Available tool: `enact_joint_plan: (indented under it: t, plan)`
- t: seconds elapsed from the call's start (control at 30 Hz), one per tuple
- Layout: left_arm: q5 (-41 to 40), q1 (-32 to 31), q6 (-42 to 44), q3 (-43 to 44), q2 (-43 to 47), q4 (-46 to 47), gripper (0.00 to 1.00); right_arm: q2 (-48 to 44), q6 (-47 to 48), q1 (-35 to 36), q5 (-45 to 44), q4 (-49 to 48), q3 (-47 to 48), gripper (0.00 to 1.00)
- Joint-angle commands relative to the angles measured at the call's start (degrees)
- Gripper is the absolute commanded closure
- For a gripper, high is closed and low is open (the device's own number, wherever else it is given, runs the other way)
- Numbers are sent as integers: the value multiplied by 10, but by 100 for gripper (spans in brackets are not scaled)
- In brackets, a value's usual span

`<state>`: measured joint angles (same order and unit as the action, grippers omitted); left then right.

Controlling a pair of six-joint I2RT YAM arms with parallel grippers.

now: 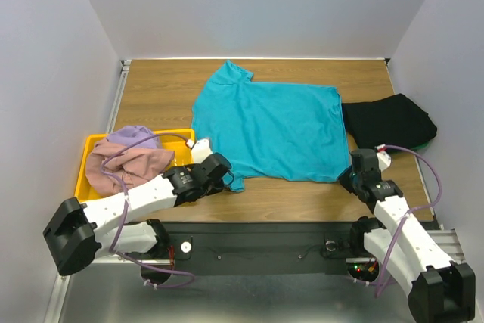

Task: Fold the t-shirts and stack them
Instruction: Fold the tshirt

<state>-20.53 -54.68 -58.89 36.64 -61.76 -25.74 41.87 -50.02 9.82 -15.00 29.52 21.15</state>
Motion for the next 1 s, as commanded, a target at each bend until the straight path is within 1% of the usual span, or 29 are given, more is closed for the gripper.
enact_joint_plan:
  t: [0.0, 0.07, 0.13, 0.17, 0.3, 0.4, 0.43, 0.63, 0.7, 0.87, 0.97]
  plan:
    - [15, 41, 73, 50, -15, 50, 100, 36, 25, 3, -1, -37, 54, 100]
    - [23, 70, 91, 70, -32, 78, 100, 54, 36, 3, 1, -55, 66, 100]
    - [50, 92, 124, 84, -52, 104, 100, 85, 48, 3, -1, -63, 90, 100]
    - [62, 117, 134, 100, -59, 111, 100, 94, 51, 3, -4, -73, 98, 100]
    - [78, 153, 171, 146, -98, 131, 100, 145, 63, 3, -29, -104, 131, 100]
    - [101, 197, 194, 192, -145, 144, 100, 199, 74, 3, -51, -114, 170, 100]
    - [99, 197, 199, 206, -157, 141, 100, 213, 76, 3, -54, -118, 178, 100]
    - [115, 248, 229, 293, -230, 150, 100, 301, 91, 2, -99, -144, 248, 100]
    - [116, 265, 241, 325, -266, 150, 100, 325, 95, 1, -115, -148, 265, 100]
    - [118, 296, 255, 395, -361, 143, 100, 414, 110, -2, -123, -155, 318, 100]
    - [119, 309, 265, 449, -414, 147, 100, 461, 109, -9, -154, -164, 346, 100]
